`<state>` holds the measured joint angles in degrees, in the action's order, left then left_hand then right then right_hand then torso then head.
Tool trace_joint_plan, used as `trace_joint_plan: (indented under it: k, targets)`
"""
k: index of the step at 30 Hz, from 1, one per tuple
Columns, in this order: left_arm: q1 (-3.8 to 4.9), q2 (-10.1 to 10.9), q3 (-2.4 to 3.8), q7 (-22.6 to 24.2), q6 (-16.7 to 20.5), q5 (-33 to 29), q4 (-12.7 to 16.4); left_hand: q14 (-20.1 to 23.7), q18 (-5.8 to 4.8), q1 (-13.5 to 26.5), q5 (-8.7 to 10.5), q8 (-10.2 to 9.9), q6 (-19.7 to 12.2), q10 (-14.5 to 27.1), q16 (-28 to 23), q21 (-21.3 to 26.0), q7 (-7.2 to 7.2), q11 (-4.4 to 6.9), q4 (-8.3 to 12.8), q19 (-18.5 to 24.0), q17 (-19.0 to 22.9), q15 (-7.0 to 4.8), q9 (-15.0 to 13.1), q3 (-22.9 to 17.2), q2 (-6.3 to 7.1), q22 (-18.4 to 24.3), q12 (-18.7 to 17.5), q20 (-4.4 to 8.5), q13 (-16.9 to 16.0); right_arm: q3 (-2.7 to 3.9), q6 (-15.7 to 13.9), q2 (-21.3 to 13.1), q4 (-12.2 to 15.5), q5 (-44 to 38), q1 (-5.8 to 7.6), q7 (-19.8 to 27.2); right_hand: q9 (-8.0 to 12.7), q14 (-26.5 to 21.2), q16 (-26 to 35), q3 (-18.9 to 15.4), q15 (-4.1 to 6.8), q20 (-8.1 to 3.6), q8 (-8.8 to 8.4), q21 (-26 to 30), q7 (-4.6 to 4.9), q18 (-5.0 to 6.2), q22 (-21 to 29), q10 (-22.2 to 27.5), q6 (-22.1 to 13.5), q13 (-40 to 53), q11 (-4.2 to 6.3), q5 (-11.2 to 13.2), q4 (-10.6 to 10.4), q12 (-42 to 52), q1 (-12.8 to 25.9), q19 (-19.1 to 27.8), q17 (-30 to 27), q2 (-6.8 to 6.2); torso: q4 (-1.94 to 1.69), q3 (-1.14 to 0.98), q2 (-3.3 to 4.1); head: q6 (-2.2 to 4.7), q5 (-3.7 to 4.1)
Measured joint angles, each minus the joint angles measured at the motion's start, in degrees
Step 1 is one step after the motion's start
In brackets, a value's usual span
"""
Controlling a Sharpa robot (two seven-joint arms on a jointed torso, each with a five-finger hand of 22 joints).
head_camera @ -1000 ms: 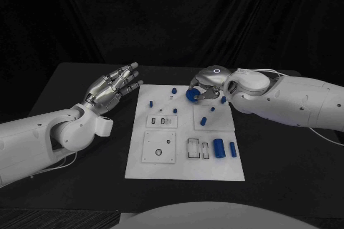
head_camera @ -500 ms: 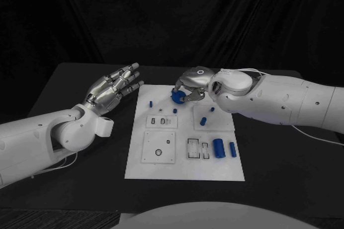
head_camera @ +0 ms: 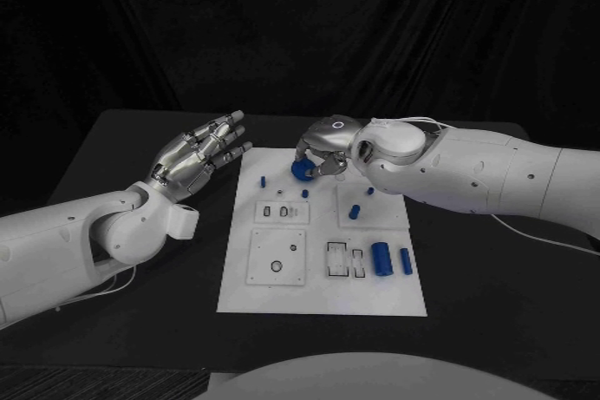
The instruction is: Assemble the parts on the task board
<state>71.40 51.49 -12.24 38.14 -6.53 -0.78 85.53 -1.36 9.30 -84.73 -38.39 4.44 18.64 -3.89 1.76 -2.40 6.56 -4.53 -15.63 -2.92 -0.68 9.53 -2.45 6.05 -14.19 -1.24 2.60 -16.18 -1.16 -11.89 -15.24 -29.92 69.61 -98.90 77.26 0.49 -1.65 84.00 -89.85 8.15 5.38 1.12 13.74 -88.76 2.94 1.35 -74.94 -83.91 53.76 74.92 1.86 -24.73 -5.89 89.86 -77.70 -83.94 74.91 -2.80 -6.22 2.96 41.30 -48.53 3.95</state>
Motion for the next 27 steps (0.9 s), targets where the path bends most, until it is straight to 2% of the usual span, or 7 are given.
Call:
trace_joint_plan:
  k: [1, 2, 7, 10, 12, 20, 27]
  targets:
    - [0.0, -0.02, 0.0, -0.02, -0.01, 0.0, 0.0, 0.0, 0.0, 0.0, 0.0, 0.0, 0.0, 0.0, 0.0, 0.0, 0.0, 0.0, 0.0, 0.0, 0.0, 0.0, 0.0, 0.0, 0.0, 0.0, 0.0, 0.0, 0.0, 0.0, 0.04, 0.12, -0.15, 0.0, 0.0, 0.04, 0.0, 0.0, 0.0, 0.0, 0.0, 0.0, 0.06, 0.0, 0.06, 0.0, 0.0, 0.0, -0.13, 0.0, 0.0, 0.0, 0.0, 0.0, 0.01, 0.0, 0.0, -0.02, 0.01, 0.0, 0.0, -0.03, 0.08]
    - [0.0, -0.04, 0.0, -0.05, -0.03, 0.0, -0.01, 0.0, 0.0, 0.0, 0.0, 0.0, 0.0, 0.0, 0.0, 0.0, 0.0, 0.0, 0.0, 0.0, 0.0, 0.0, 0.0, 0.0, 0.0, 0.0, 0.0, 0.0, 0.0, 0.0, 0.1, 0.29, -0.37, 0.01, 0.0, 0.08, 0.0, 0.0, 0.0, 0.0, 0.0, 0.0, 2.0, 0.0, 0.24, 0.0, 0.0, 0.0, -0.44, 0.0, 0.0, 0.32, 0.01, 0.0, 0.22, 0.0, 0.0, -0.22, 0.01, 0.0, 0.0, -0.05, 0.11]
    - [0.0, -0.1, 0.0, -0.18, -0.12, 0.0, -0.01, 0.0, 0.0, 0.0, 0.0, 0.0, 0.0, 0.0, 0.0, 0.0, 0.0, 0.0, 0.0, 0.0, 0.0, 0.0, 0.0, 0.0, 0.0, 0.0, 0.0, 0.0, 0.0, 0.0, 0.28, 0.96, -1.14, 0.03, 0.01, 0.22, -0.71, 0.0, 0.0, 0.44, 0.0, 0.0, 2.53, 0.3, 0.35, 0.0, 0.01, -0.18, -2.28, 0.0, -0.23, 1.62, -0.13, 0.0, 0.28, 0.0, 0.0, -0.15, 0.03, -0.02, 0.0, -0.15, 0.16]
    - [0.0, -0.1, 0.0, -0.26, -0.18, 0.0, -0.01, 0.0, 0.0, 0.0, 0.0, 0.0, 0.0, 0.0, 0.0, 0.0, 0.0, 0.0, 0.0, 0.0, 0.01, 0.0, 0.0, 0.0, 0.0, 0.0, 0.0, 0.0, 0.0, 0.01, 0.37, 1.23, -1.5, 0.03, 0.01, 0.34, -15.94, 0.0, 0.0, 0.68, -0.05, 0.34, 0.03, 0.73, 0.39, 0.01, 0.01, 0.01, -4.67, 0.0, -0.42, 3.55, -0.36, 0.0, 0.66, -0.07, 0.0, 0.23, 0.05, -0.03, 0.0, -0.18, 0.14]
    - [0.0, -0.1, 0.0, -0.33, -0.21, 0.0, -0.01, -0.02, 0.0, 0.0, 0.0, 0.12, 0.12, -0.1, 0.0, 0.0, 0.12, -0.1, 0.0, 0.0, 0.01, 0.02, 0.0, 0.0, 0.0, 0.0, 0.0, 0.0, 0.0, 0.01, 0.41, 1.37, -1.66, 0.04, 0.01, 0.42, -18.94, -0.06, 0.0, 1.2, -0.38, 0.42, -2.11, 1.13, 0.31, 0.0, 0.01, 0.01, -6.99, 0.0, -0.42, 4.39, -0.44, 0.0, 1.0, 0.01, 0.0, 0.56, 0.07, -0.03, 0.0, -0.19, 0.09]
    - [0.0, -0.11, 0.0, -0.62, -0.33, 0.0, -0.02, -0.21, 0.0, 0.0, 0.0, 0.22, 0.21, -0.19, 0.0, 0.0, 0.21, -0.19, 0.0, 0.0, 0.01, 0.21, 0.0, 0.0, 0.0, 0.0, 0.23, 0.0, 0.0, 0.01, 0.42, 1.53, -1.81, 0.04, 0.01, 0.64, -16.94, -0.06, 0.0, 1.45, -0.38, 0.42, -6.21, 1.13, -0.66, 0.01, 0.02, 0.01, -10.37, 0.0, -0.42, 7.5, -0.36, 0.0, 1.64, 0.01, 0.0, 0.29, 0.08, -0.04, 0.0, -0.24, 0.06]
    - [0.0, -0.23, 0.0, -0.87, -0.45, 0.0, -0.09, -0.21, 0.0, 0.0, -0.21, 0.22, 0.21, -0.19, 0.0, 0.0, 0.2, -0.19, -0.01, 0.0, 0.01, 0.21, 0.0, -0.32, 0.0, 0.0, 0.23, 0.0, 0.0, 0.0, 0.15, 1.37, -1.79, 0.12, 0.01, 0.73, -15.69, -0.06, 0.0, -0.38, -0.38, 0.42, -7.34, 1.36, -0.9, 0.01, 0.02, -0.22, -10.61, 0.0, -0.19, 14.59, -2.65, 0.0, 5.05, 0.01, 0.0, 0.25, 0.1, -0.08, -0.01, -0.3, 0.1]
